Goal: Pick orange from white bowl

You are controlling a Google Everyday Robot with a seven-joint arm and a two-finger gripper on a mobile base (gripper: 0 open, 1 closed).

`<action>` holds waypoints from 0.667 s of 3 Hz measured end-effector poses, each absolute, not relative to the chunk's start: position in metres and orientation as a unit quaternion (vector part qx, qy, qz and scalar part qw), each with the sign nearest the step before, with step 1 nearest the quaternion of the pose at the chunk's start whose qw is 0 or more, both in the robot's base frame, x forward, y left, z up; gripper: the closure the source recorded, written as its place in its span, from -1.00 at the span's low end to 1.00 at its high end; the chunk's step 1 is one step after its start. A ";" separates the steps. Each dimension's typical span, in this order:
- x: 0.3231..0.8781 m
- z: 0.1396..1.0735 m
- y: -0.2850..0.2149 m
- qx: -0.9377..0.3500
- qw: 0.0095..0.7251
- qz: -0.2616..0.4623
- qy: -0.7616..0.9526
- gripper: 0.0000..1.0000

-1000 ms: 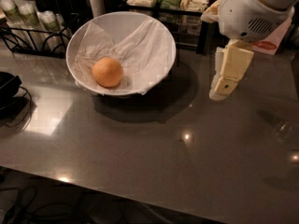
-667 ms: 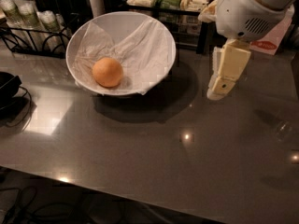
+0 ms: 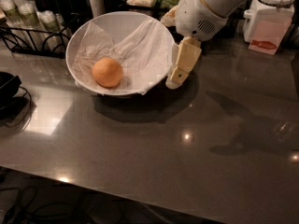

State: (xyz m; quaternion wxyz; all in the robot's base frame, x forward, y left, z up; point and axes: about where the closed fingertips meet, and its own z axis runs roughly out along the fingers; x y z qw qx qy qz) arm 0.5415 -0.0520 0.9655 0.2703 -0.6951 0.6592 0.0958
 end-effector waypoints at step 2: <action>0.557 0.946 -0.029 -0.674 0.300 0.129 0.662 -1.00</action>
Offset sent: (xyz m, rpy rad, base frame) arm 0.0441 0.0483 -0.0363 0.2219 0.0028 -0.0539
